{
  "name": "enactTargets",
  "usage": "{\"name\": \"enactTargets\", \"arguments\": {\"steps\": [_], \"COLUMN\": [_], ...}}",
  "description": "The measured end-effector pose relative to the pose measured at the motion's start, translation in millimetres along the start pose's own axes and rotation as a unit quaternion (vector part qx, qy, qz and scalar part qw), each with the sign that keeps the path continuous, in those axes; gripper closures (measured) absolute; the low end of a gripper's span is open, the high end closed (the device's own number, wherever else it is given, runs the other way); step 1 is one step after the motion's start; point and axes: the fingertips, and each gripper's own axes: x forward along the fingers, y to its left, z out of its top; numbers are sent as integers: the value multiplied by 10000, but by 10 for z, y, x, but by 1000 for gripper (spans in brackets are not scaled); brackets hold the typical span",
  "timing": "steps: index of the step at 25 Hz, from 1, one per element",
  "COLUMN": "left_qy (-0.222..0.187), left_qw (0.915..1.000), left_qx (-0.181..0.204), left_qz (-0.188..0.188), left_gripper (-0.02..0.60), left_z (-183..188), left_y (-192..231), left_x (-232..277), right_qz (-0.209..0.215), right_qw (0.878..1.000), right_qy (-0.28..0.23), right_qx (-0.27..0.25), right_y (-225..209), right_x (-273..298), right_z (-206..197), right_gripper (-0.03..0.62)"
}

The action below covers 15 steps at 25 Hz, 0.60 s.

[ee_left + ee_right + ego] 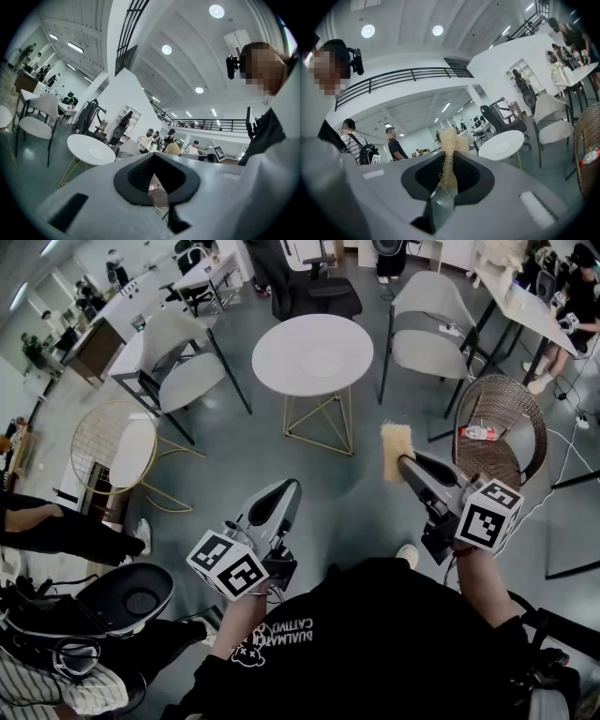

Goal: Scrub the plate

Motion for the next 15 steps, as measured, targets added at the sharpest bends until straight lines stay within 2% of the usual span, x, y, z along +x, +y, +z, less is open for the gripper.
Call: {"name": "enactTargets", "arguments": {"steps": [10,15], "left_qy": [56,77], "left_qw": [10000,9999], "left_qx": [41,105], "left_qz": [-37,-52], "left_gripper": [581,581], "left_z": [34,61], "left_y": [-44,-19], "left_x": [-80,-170], "right_qz": [22,15], "right_qw": [10000,9990], "right_qy": [30,-48], "right_qx": [-14,435], "right_y": [102,110], "right_x": [9,76], "right_z": [-36,-105], "right_gripper": [536,534]}}
